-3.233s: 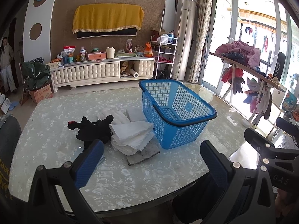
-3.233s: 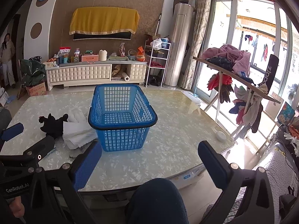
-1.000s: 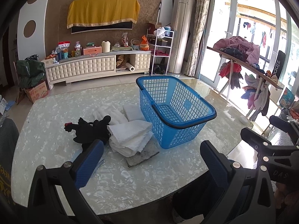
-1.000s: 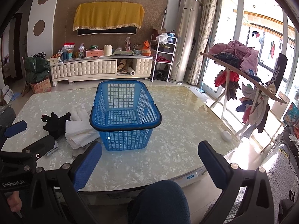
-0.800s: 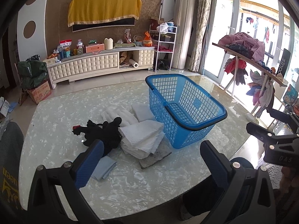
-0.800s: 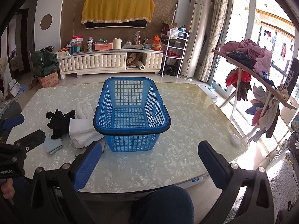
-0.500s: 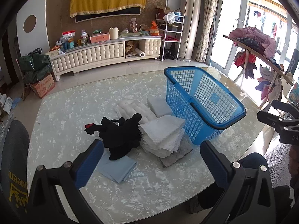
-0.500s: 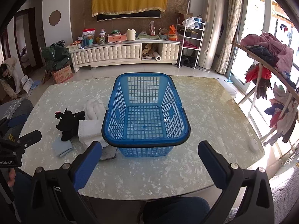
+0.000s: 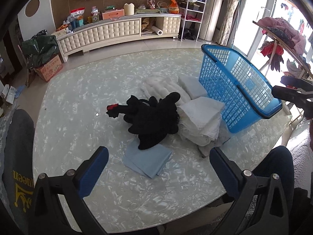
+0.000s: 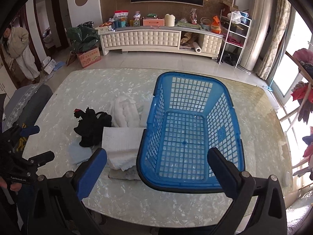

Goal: Organize soft objects
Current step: 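Move the right tool toward the black plush toy and lower it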

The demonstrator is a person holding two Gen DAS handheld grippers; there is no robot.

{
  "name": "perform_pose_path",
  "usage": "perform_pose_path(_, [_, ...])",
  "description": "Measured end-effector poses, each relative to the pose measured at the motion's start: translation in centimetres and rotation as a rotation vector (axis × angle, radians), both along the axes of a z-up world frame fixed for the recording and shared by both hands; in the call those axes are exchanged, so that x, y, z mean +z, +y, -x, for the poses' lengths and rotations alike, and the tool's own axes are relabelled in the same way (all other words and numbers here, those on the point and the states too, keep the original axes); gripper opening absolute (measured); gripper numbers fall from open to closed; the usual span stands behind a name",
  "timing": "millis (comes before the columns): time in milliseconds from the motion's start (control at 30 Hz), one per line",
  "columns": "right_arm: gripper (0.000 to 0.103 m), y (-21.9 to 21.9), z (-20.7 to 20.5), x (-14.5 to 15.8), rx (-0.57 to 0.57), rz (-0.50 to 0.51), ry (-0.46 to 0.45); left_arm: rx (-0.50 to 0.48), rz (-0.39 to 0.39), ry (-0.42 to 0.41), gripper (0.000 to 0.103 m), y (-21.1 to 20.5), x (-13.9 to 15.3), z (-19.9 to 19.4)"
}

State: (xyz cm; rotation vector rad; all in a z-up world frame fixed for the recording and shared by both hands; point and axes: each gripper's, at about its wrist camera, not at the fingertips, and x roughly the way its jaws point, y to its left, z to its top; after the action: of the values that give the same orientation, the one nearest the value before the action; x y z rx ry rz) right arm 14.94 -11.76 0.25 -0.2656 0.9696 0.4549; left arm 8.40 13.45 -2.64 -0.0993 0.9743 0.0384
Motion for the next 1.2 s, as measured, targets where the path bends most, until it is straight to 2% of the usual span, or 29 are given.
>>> perform_pose_path(433, [0.103,6.9,-3.1,-1.6,0.229,0.039,0.112,0.035,0.081,0.097,0.102,3.6,-2.8,-1.0])
perform_pose_path(567, [0.102,9.3,-3.7,-2.8,0.279,0.057,0.13,0.034,0.115,0.109,0.092,4.3,-4.2,-1.4])
perform_pose_path(667, [0.097,10.6,-4.2,-3.7,0.299,0.069,0.166,0.035,0.142,0.127,0.088,4.6,-5.4,-1.9])
perform_pose_path(800, [0.096,12.0,-5.0,-5.4,0.295,0.089,0.211,0.026,0.187,0.149,0.073,4.8,-6.8,-3.0])
perform_pose_path(1100, [0.092,14.1,-6.8,-8.5,0.277,0.095,0.297,0.024,0.208,0.219,0.071,6.1,-10.5,-5.0])
perform_pose_path(1200, [0.087,14.9,-7.5,-9.5,0.266,0.101,0.331,0.022,0.21,0.244,0.058,6.4,-11.8,-5.3])
